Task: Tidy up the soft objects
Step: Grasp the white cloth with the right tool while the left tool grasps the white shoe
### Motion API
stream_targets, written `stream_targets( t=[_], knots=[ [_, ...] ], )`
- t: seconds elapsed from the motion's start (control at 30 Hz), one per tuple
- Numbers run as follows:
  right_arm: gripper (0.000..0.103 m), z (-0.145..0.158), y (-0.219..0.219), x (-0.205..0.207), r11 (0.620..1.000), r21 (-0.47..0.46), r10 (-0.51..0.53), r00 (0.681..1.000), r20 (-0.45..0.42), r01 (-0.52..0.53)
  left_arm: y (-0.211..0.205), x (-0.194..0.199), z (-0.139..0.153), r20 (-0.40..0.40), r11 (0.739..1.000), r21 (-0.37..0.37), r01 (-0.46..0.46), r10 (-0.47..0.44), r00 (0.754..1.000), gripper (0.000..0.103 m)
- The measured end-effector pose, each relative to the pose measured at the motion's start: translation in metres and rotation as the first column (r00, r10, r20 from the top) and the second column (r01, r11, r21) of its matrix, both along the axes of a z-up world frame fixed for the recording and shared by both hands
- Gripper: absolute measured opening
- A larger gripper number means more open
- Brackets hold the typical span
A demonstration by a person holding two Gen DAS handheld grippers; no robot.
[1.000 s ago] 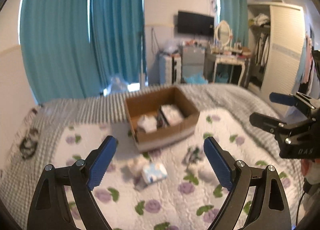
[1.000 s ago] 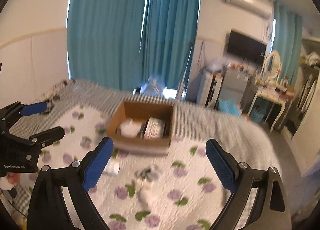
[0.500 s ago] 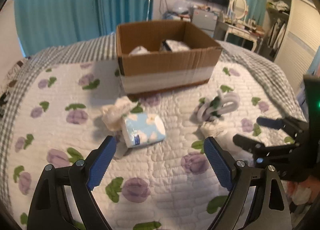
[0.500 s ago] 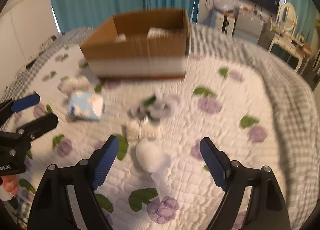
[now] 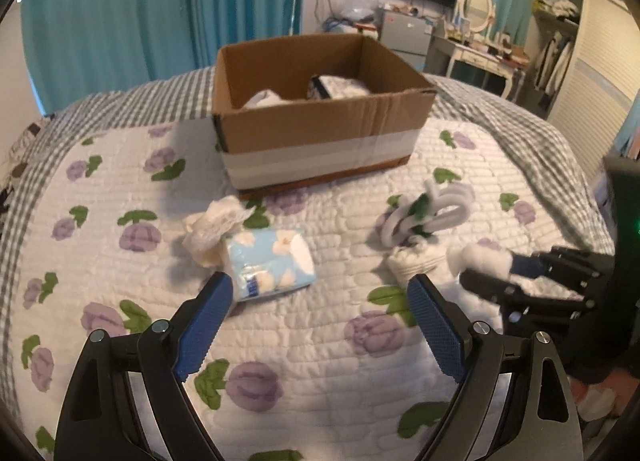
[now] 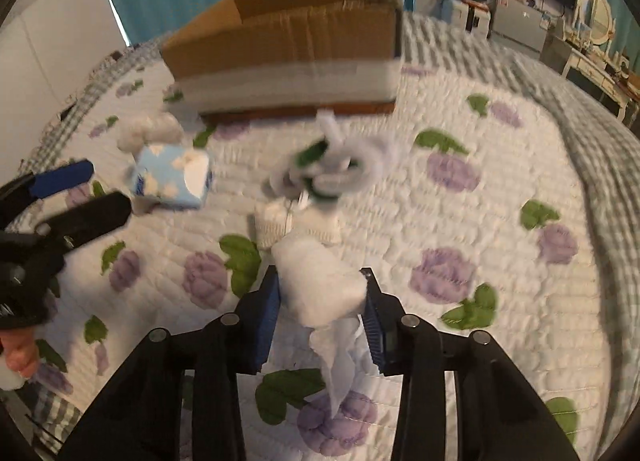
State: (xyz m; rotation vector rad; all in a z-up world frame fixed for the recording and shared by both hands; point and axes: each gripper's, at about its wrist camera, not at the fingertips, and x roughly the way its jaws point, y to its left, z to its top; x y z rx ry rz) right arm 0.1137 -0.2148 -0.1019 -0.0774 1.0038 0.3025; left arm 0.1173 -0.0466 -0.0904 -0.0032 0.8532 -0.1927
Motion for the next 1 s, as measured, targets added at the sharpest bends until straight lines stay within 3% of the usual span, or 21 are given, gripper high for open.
stream_targets(
  t=[0.3,0.6,0.77,0.97,1.0],
  knots=[
    [0.038,0.046,-0.045,0.024,0.997,-0.051,-0.059,0.995,0.075,0.063,-0.041,0.025,0.001,-0.059,0.998,-0.059,-0.027,0.024,0.998,0.089],
    [0.038,0.017,-0.071,0.056,0.995,-0.07,-0.069,0.997,0.045,0.072,-0.086,0.057,-0.058,-0.196,0.996,-0.055,-0.069,0.057,0.979,0.088],
    [0.038,0.005,-0.079,0.062,0.997,-0.048,-0.065,0.998,0.027,0.066,-0.095,0.07,-0.074,-0.204,0.993,-0.029,-0.111,0.103,0.974,0.087],
    [0.038,0.009,-0.087,0.06,0.997,-0.019,-0.08,0.996,0.027,0.081,-0.099,0.07,-0.075,-0.208,0.995,0.025,-0.1,0.103,0.973,0.057],
    [0.038,0.01,-0.088,0.06,0.996,-0.017,-0.082,0.996,0.025,0.083,-0.097,0.069,-0.072,-0.221,0.995,0.015,-0.096,0.097,0.97,0.057]
  ],
)
